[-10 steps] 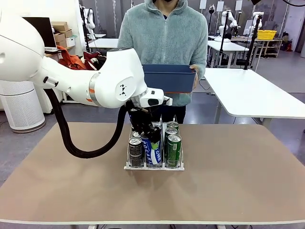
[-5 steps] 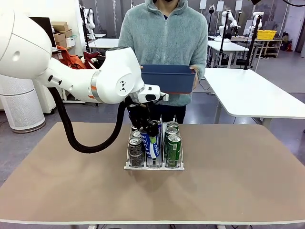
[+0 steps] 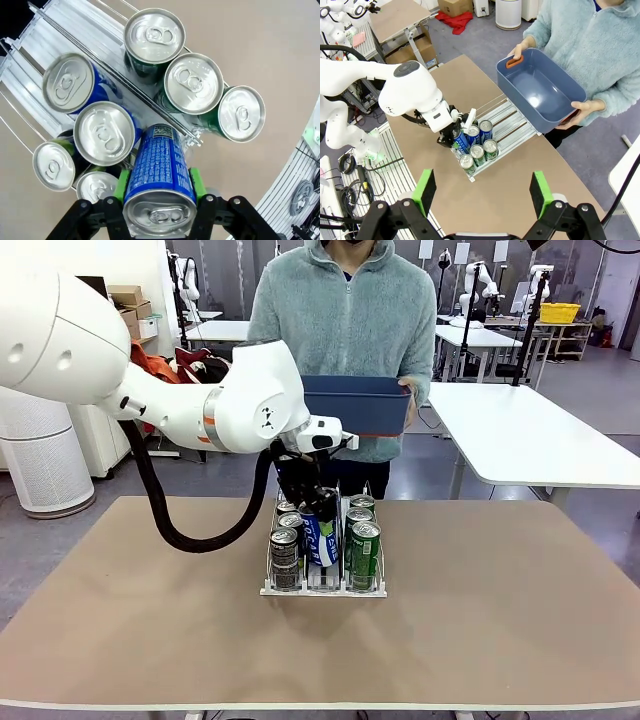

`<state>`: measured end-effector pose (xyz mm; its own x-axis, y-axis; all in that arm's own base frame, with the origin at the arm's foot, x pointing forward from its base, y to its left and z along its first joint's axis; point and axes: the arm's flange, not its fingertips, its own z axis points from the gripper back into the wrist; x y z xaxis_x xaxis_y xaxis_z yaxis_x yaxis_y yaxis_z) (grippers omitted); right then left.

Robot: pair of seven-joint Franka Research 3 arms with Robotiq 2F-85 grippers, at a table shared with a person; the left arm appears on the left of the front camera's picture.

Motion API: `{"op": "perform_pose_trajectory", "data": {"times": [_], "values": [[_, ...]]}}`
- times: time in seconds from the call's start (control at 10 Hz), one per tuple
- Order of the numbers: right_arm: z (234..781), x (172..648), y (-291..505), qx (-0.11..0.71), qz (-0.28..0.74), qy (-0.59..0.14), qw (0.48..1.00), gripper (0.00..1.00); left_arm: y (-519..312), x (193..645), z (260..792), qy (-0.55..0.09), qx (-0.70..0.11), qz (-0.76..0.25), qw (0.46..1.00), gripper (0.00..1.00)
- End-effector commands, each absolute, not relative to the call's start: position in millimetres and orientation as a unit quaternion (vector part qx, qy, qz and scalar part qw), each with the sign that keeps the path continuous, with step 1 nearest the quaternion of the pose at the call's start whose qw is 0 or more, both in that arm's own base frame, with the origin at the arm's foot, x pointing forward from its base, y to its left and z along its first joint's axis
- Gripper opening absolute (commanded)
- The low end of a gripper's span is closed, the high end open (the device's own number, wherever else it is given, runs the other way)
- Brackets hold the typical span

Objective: Fill the beverage cans into the dispenser.
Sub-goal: Place the picked Ionic drink in the line of the Automatic Can Dispenser with the same cans.

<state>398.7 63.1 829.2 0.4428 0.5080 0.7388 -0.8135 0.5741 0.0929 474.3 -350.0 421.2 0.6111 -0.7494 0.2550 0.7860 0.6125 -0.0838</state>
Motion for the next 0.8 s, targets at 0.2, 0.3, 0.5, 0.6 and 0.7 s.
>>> {"op": "perform_pose_trajectory", "data": {"times": [0.2,0.3,0.5,0.6,0.7], "values": [[829.7,398.1,62.5,0.225,0.404,-0.337,0.82,1.0,-361.8,476.2,418.2,-0.08,-0.059,-0.471,0.876,0.57],[829.7,398.1,62.5,0.225,0.404,-0.337,0.82,1.0,-366.6,472.2,418.3,-0.077,-0.055,-0.475,0.875,0.57],[829.7,398.1,62.5,0.225,0.404,-0.337,0.82,1.0,-373.7,466.9,412.3,-0.064,-0.044,-0.486,0.871,0.57],[829.7,398.1,62.5,0.225,0.404,-0.337,0.82,1.0,-376.2,465.1,407.2,-0.057,-0.043,-0.488,0.87,0.57],[829.7,398.1,62.5,0.225,0.404,-0.337,0.82,1.0,-378.1,464.1,403.8,-0.051,-0.039,-0.49,0.869,0.57]]}}
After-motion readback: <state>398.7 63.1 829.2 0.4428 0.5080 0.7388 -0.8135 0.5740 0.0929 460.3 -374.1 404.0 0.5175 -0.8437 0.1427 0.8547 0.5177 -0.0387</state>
